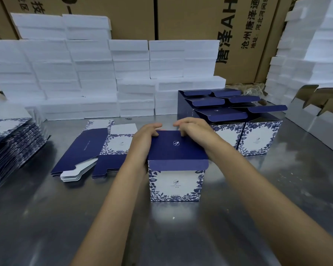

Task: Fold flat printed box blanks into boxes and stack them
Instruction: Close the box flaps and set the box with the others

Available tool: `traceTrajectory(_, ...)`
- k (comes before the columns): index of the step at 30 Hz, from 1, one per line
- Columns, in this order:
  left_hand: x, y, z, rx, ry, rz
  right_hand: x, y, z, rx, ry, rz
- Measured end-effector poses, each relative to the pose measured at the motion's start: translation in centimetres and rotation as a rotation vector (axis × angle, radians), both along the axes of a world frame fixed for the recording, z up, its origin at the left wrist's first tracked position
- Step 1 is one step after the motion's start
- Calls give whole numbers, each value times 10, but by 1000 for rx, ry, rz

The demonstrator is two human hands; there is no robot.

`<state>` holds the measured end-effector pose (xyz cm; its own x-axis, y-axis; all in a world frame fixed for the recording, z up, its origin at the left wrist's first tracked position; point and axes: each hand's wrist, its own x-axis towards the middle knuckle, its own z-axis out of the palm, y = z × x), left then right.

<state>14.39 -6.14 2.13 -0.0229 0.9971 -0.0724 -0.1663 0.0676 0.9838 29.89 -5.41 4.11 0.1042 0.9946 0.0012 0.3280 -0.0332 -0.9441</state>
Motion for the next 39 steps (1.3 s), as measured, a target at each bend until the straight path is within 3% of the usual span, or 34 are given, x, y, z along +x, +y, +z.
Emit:
traceTrajectory(7, 10, 2, 10, -16, 338, -43, 3, -1, -2, 13, -85, 60)
traceTrajectory(19, 11, -5, 11, -73, 172, -14, 3, -1, -4, 27, -44, 106)
traceTrajectory(30, 8, -2, 3, 19, 327, 48, 5, -4, -7, -7, -42, 16)
traceTrajectory(35, 4, 4, 0, 57, 547, 101, 8, 0, -11, 63, -222, -11)
traceTrajectory(39, 5, 6, 3, 83, 825, 146, 7, 1, -12, 70, -195, -9)
